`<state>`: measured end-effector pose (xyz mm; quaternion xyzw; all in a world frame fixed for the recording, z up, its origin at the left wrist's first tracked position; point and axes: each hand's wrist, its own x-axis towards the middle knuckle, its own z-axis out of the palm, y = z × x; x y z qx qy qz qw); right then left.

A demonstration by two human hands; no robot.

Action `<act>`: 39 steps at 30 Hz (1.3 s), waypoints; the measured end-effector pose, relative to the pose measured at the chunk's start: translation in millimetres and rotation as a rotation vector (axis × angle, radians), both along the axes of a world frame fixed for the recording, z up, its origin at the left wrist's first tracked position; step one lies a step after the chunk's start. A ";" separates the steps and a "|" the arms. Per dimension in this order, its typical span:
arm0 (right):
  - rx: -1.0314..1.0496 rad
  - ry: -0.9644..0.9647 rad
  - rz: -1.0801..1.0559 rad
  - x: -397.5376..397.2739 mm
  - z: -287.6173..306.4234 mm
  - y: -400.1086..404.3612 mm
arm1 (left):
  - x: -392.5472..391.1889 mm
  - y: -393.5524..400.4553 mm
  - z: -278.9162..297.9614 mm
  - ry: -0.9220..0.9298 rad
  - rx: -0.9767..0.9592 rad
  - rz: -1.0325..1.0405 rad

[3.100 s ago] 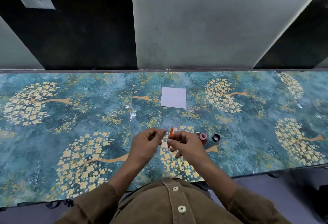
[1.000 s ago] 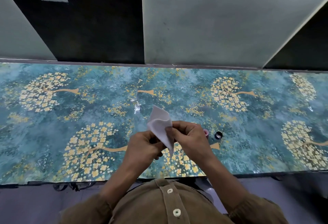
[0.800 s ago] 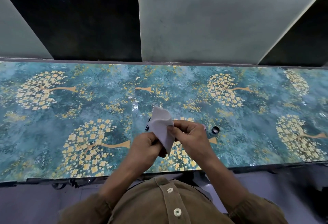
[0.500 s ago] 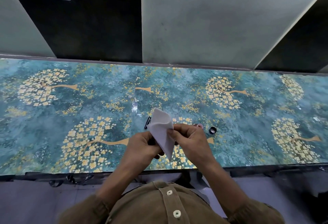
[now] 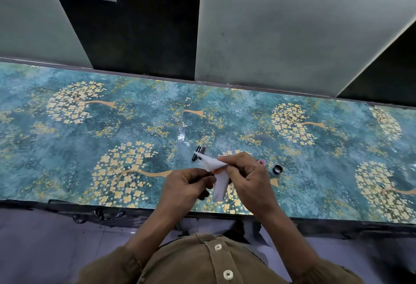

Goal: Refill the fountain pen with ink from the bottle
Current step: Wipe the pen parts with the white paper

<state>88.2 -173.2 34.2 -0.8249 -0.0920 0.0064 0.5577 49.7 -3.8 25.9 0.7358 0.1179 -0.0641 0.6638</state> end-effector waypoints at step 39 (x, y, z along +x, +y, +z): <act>0.034 0.093 0.121 36.4 -7.8 26.3 | 6.7 27.5 -20.5 0.022 0.161 0.108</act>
